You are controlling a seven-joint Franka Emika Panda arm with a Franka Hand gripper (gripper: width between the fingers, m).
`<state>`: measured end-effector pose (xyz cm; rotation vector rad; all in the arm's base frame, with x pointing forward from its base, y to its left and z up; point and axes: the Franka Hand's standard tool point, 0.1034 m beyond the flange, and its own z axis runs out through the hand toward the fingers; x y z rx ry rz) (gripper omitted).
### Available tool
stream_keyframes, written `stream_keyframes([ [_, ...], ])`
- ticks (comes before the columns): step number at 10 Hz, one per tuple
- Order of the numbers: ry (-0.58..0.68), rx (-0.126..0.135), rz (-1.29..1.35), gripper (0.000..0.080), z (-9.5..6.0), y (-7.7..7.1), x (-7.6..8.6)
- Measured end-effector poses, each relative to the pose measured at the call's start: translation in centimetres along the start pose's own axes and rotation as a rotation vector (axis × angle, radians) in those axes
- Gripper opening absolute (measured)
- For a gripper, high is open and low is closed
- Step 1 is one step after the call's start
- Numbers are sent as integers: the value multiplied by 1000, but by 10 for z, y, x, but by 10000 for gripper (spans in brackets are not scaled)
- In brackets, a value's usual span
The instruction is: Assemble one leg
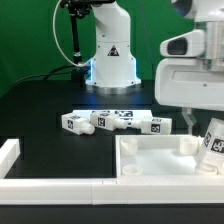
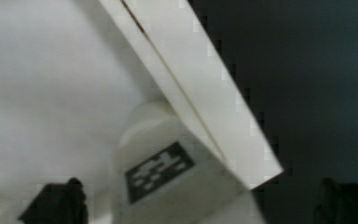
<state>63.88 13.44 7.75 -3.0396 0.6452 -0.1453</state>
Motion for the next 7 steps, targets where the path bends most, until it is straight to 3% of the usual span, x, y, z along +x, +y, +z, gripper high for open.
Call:
stream_keyframes([
  [1,-2,0,21,649,1,1,0],
  [2,-2,0,32,525,1,1,0],
  [3,-2,0,37,525,1,1,0],
  [4,-4,-2,66,345,1,2,0],
  [7,-4,-17,286,295,-1,14,6],
])
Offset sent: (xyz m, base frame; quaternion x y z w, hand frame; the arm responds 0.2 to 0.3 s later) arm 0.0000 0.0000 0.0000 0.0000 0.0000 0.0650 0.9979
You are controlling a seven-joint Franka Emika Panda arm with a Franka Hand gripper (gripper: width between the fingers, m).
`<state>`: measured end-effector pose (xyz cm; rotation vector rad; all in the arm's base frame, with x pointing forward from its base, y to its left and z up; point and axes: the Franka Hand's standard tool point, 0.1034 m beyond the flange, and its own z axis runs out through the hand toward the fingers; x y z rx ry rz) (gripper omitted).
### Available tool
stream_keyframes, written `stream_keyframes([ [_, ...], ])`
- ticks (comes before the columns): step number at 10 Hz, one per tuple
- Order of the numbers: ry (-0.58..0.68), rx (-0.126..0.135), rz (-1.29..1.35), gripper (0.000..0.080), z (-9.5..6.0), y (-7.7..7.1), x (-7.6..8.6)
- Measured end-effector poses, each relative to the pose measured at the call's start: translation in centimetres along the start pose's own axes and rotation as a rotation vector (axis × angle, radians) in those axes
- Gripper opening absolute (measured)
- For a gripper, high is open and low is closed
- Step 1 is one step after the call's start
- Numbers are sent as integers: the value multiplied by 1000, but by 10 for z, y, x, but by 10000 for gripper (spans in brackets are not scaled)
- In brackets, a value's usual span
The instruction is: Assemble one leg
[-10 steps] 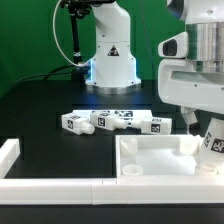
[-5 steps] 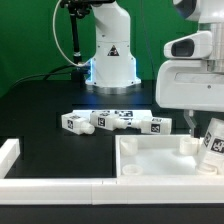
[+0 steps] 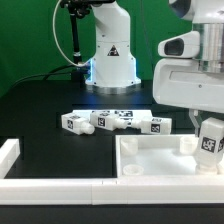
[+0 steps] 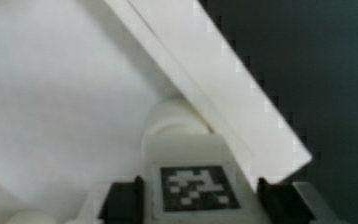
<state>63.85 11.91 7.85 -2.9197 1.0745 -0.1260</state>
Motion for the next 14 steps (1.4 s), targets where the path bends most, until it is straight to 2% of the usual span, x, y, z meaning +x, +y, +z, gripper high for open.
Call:
stream_keyframes([
  [2,-3,18,271,292,1,4,7],
  [4,-5,50,533,290,6,3,1],
  [7,-20,67,806,290,9,-7,-8],
  [10,-26,73,819,290,9,-7,-7],
  [11,-24,69,746,385,8,-7,-6],
  [12,-25,64,617,520,5,-6,-3],
  [13,-8,49,404,520,3,-7,-2],
  [14,-3,50,245,626,3,-5,-1],
])
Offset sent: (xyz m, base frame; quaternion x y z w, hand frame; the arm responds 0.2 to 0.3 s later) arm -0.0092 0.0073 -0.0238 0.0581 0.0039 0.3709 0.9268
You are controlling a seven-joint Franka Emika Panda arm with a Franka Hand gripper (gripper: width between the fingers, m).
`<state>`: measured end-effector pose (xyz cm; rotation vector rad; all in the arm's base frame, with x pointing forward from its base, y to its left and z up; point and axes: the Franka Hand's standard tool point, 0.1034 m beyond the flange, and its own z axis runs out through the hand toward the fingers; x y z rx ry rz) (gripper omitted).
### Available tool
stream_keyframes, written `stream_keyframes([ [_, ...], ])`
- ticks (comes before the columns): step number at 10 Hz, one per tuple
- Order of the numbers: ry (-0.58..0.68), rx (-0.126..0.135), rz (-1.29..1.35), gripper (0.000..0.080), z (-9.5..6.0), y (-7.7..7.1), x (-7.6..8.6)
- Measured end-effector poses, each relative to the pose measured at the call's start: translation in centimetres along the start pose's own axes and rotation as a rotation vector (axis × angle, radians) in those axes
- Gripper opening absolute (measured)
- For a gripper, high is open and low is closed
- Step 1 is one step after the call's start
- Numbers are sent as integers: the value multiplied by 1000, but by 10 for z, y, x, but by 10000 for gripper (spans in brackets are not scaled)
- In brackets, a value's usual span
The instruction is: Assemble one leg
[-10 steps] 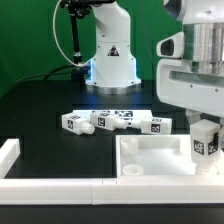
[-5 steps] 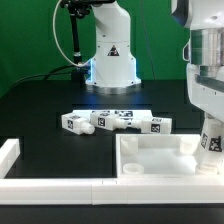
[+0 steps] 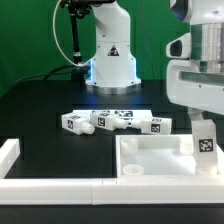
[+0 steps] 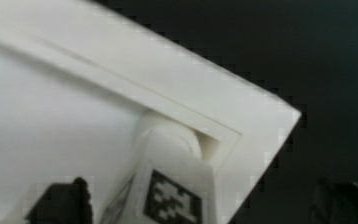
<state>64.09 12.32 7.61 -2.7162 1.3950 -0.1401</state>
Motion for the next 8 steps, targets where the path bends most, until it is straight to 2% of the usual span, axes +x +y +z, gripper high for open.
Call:
stream_keyframes([
  [1,2,-1,-87,643,0,5,3],
  [4,2,-2,-213,649,1,5,3],
  [7,18,-17,-573,649,0,6,9],
  [8,18,-17,-563,649,0,6,9],
])
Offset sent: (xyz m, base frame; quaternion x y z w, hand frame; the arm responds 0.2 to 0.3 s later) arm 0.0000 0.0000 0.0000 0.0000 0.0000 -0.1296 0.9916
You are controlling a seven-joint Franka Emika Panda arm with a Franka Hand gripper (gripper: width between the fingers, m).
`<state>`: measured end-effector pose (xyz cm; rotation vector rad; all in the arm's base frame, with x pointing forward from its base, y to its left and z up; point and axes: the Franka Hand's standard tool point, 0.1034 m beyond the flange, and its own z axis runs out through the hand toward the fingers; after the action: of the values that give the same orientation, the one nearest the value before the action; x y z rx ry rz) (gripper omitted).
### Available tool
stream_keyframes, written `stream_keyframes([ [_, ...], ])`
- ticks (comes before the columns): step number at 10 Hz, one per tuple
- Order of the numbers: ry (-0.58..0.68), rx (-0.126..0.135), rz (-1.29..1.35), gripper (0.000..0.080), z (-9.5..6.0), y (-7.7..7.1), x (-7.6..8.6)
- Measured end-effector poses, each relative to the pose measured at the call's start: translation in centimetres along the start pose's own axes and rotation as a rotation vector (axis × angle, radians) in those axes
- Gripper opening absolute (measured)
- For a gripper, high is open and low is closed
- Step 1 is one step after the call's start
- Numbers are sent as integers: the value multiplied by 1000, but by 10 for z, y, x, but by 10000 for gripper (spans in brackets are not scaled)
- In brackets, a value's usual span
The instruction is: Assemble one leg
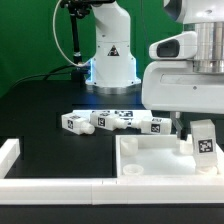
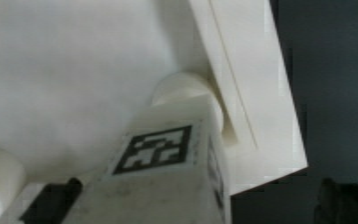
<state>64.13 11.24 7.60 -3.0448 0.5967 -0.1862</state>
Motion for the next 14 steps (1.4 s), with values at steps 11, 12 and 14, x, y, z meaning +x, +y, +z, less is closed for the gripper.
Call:
stream_keyframes([
  [11,-47,61,1216,284,3,4,-2],
  [12,-55,65,1241,284,3,5,-2],
  [14,-52,60,1165,349,3,4,-3],
])
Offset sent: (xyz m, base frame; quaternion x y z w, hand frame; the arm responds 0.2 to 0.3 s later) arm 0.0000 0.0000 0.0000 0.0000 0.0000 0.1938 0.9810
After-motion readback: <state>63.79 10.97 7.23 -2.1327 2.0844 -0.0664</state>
